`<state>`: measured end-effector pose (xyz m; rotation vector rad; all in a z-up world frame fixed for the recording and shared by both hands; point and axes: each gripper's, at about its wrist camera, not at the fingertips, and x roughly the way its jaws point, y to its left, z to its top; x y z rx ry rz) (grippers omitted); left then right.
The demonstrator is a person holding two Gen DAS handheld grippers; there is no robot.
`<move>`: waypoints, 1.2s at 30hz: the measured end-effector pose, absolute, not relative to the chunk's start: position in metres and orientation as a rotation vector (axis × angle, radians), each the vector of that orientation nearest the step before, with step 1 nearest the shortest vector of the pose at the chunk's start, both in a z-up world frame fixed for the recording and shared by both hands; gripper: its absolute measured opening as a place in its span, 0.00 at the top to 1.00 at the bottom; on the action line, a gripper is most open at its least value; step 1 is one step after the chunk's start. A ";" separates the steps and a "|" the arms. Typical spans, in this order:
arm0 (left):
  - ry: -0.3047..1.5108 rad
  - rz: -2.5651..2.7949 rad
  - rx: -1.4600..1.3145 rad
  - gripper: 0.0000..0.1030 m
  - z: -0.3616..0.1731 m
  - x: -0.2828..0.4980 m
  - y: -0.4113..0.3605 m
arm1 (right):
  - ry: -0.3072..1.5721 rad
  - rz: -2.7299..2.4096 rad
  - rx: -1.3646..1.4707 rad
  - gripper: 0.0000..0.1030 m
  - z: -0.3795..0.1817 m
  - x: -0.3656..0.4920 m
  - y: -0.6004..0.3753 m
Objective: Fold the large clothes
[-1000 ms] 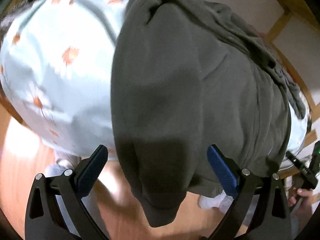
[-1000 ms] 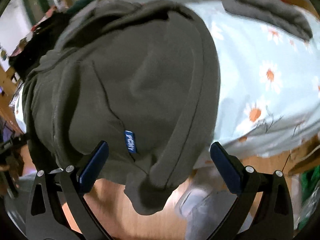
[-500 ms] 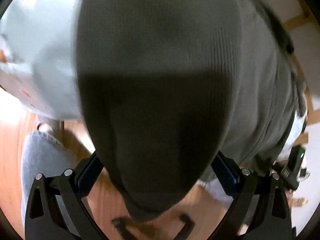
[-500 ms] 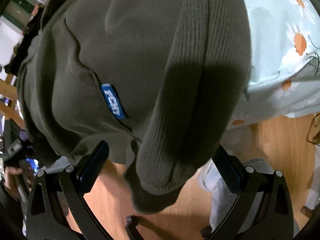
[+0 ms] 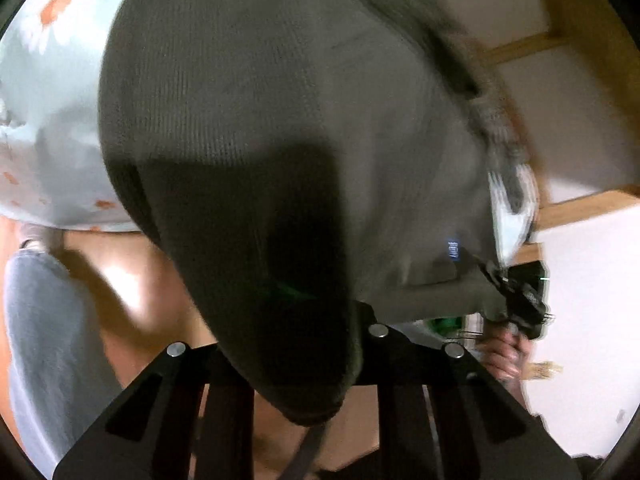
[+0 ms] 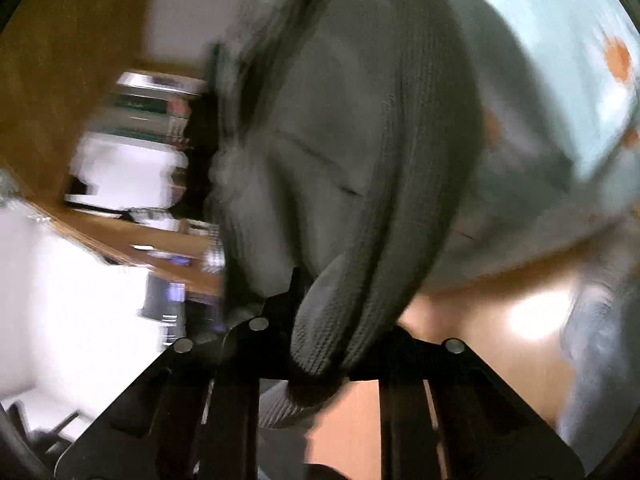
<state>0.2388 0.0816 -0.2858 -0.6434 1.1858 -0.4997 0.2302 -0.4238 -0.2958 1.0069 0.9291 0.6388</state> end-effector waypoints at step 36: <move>0.751 -0.624 -0.725 0.85 -0.066 0.271 0.154 | 0.374 0.725 1.034 0.87 -0.117 0.245 -0.484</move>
